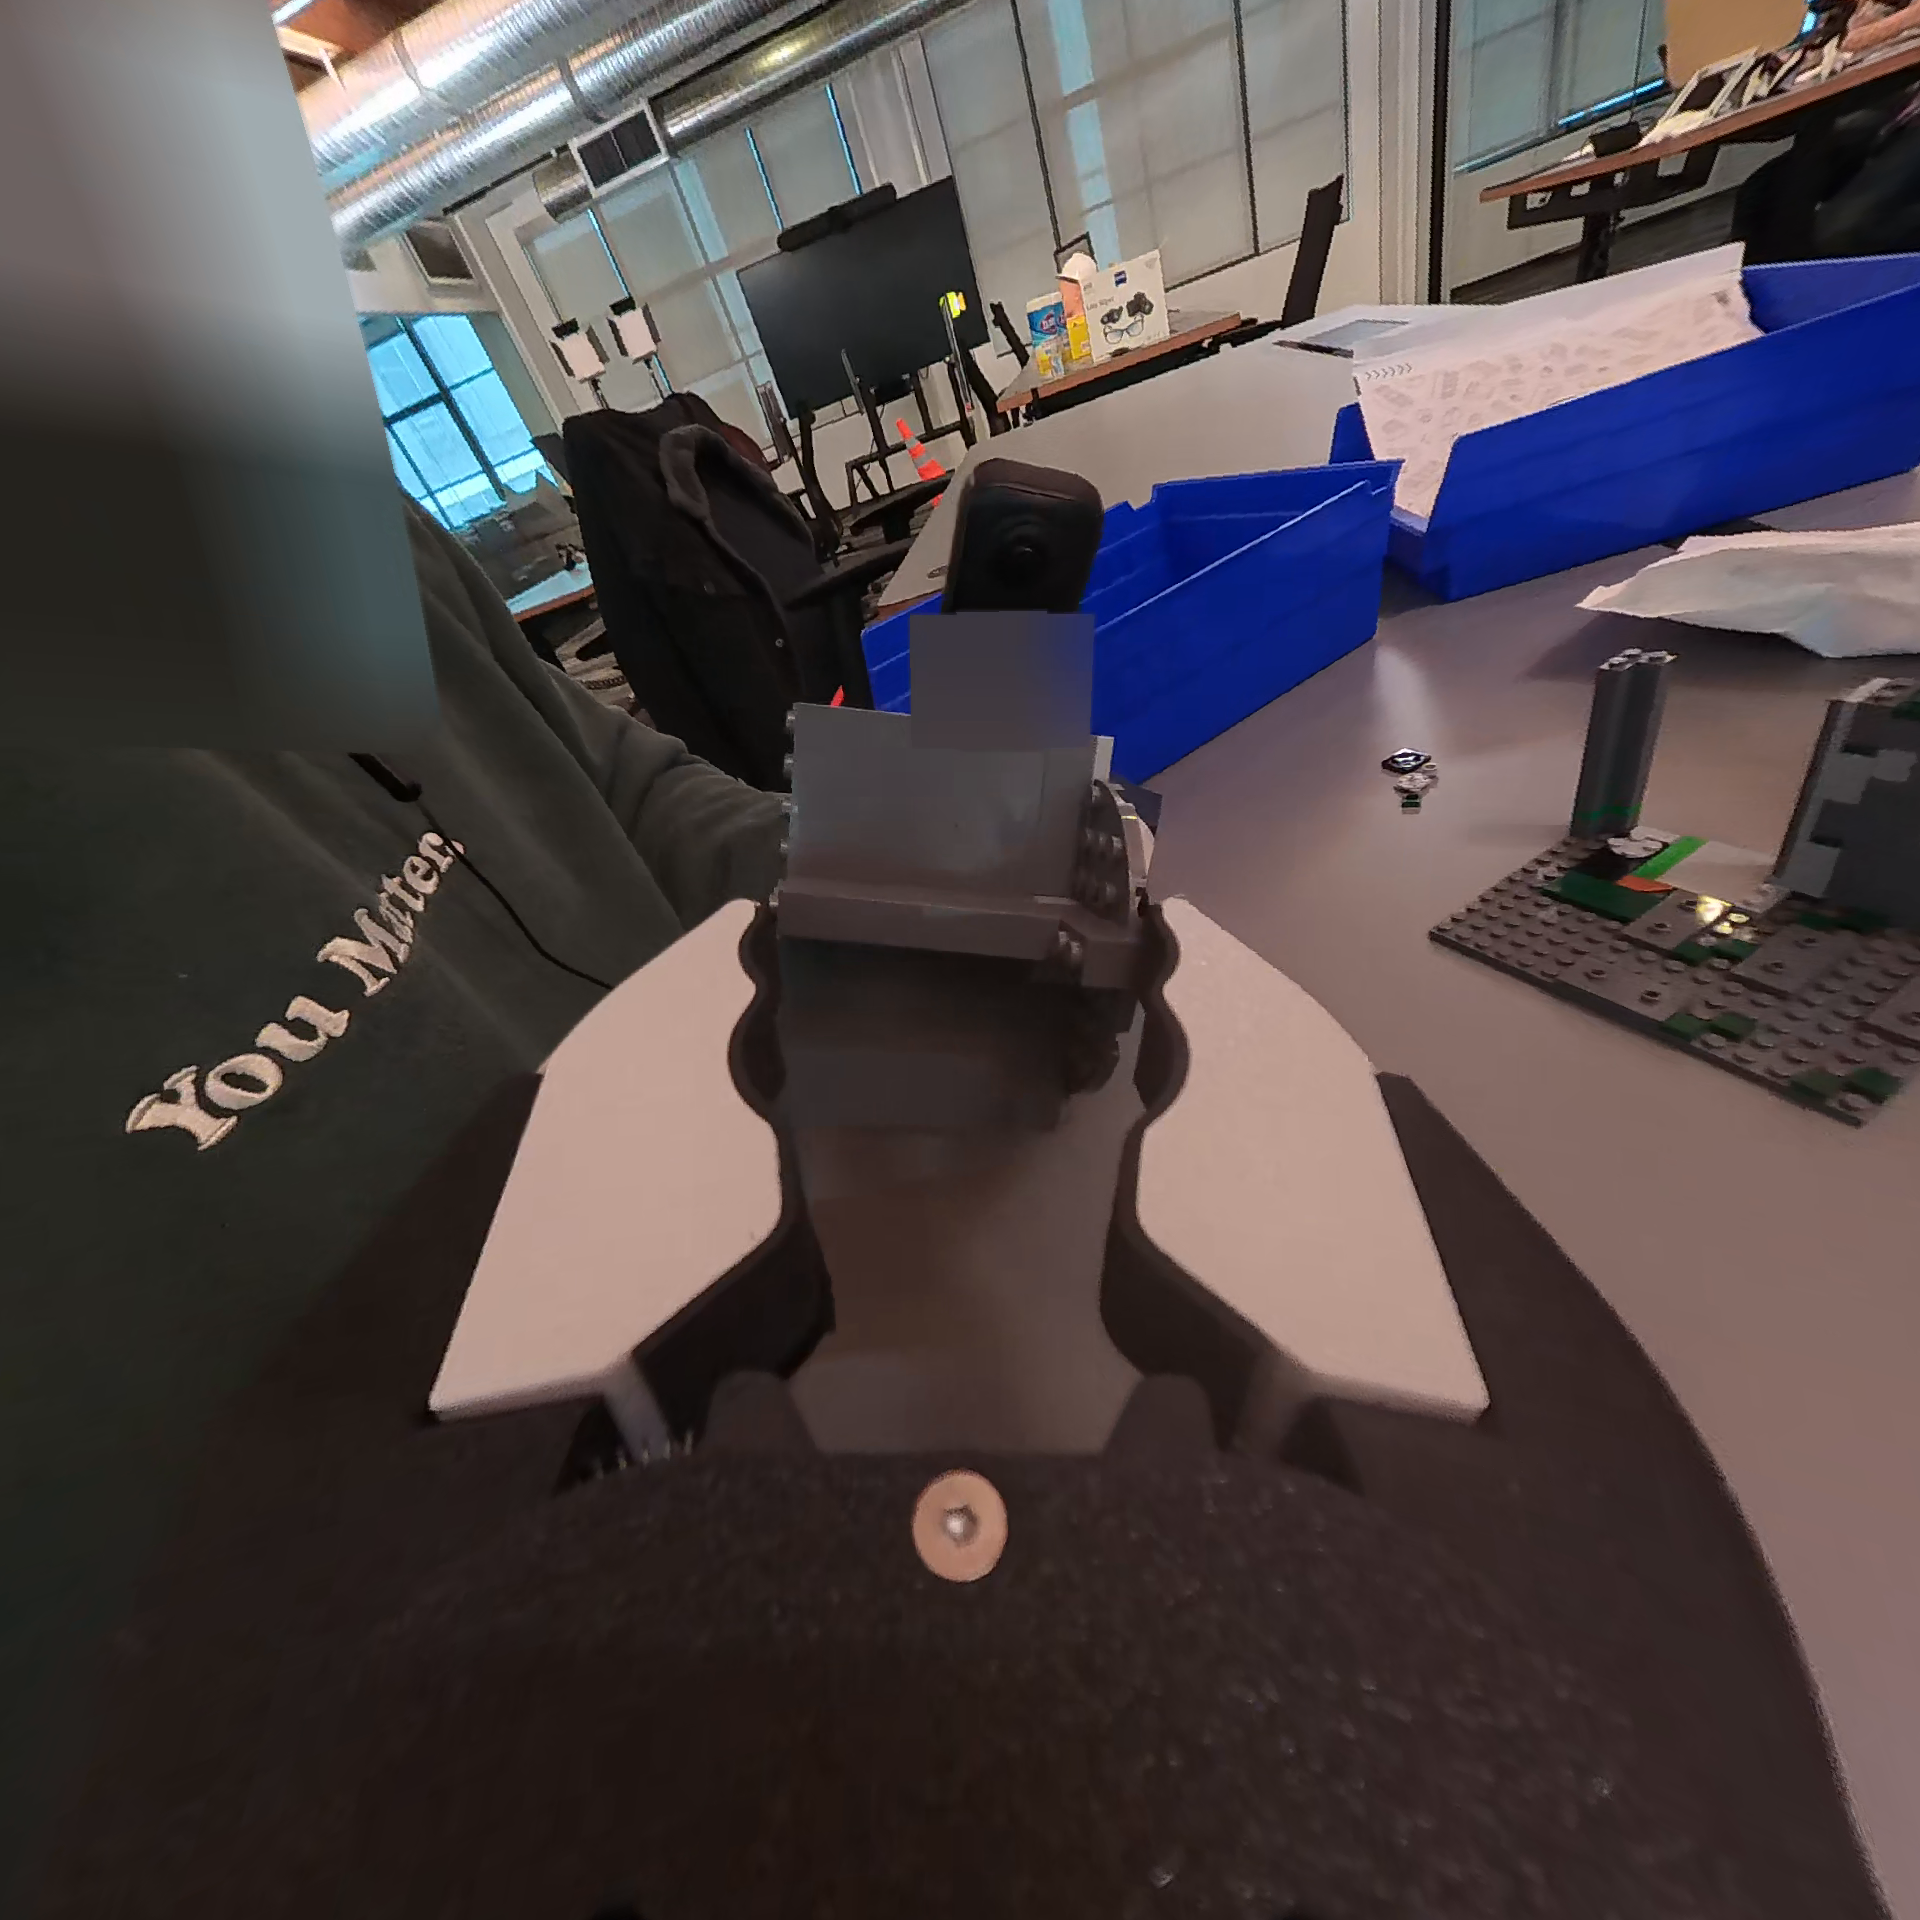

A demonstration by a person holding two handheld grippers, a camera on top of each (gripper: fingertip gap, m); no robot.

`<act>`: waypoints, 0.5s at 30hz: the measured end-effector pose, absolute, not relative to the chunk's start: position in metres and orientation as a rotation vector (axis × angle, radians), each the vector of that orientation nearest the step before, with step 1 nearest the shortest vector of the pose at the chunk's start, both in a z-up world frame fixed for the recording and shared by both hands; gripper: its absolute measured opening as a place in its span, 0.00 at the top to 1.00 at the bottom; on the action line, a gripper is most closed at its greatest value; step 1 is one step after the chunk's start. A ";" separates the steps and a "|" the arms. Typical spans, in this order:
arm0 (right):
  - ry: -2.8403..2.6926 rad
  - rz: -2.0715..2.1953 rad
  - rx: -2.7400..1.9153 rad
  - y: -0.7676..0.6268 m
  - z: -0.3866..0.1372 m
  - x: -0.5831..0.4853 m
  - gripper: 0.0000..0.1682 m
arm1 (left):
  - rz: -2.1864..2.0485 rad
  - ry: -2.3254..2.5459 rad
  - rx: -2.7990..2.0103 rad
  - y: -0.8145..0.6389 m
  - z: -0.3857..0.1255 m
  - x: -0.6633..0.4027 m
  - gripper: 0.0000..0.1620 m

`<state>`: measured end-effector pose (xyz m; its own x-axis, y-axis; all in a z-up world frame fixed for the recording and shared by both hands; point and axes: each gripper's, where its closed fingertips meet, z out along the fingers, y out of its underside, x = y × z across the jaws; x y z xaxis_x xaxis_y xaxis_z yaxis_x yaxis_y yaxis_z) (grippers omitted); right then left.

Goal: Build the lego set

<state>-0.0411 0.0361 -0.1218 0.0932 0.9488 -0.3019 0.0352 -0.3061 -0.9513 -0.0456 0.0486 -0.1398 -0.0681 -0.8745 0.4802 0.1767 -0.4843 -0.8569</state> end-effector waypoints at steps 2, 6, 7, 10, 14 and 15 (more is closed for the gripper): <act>-1.020 1.335 -1.511 0.037 -0.123 -0.041 0.60 | -1.668 0.793 -1.409 0.049 -0.141 -0.045 0.91; -1.025 1.326 -1.505 0.037 -0.123 -0.041 0.60 | -1.682 0.785 -1.415 0.049 -0.141 -0.045 0.91; -1.024 1.326 -1.504 0.037 -0.123 -0.041 0.60 | -1.681 0.785 -1.415 0.050 -0.141 -0.046 0.91; -1.025 1.320 -1.499 0.038 -0.123 -0.041 0.60 | -1.688 0.779 -1.416 0.050 -0.141 -0.046 0.91; -1.028 1.313 -1.495 0.039 -0.124 -0.041 0.60 | -1.714 0.756 -1.422 0.051 -0.141 -0.047 0.91; -1.025 1.314 -1.496 0.039 -0.123 -0.041 0.60 | -1.708 0.757 -1.421 0.051 -0.141 -0.047 0.91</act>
<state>-0.0415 0.0391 -0.1234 0.1029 0.9556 -0.2760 0.0351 -0.2808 -0.9591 -0.0467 0.0514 -0.1408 -0.0775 -0.8511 0.5193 0.1871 -0.5240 -0.8309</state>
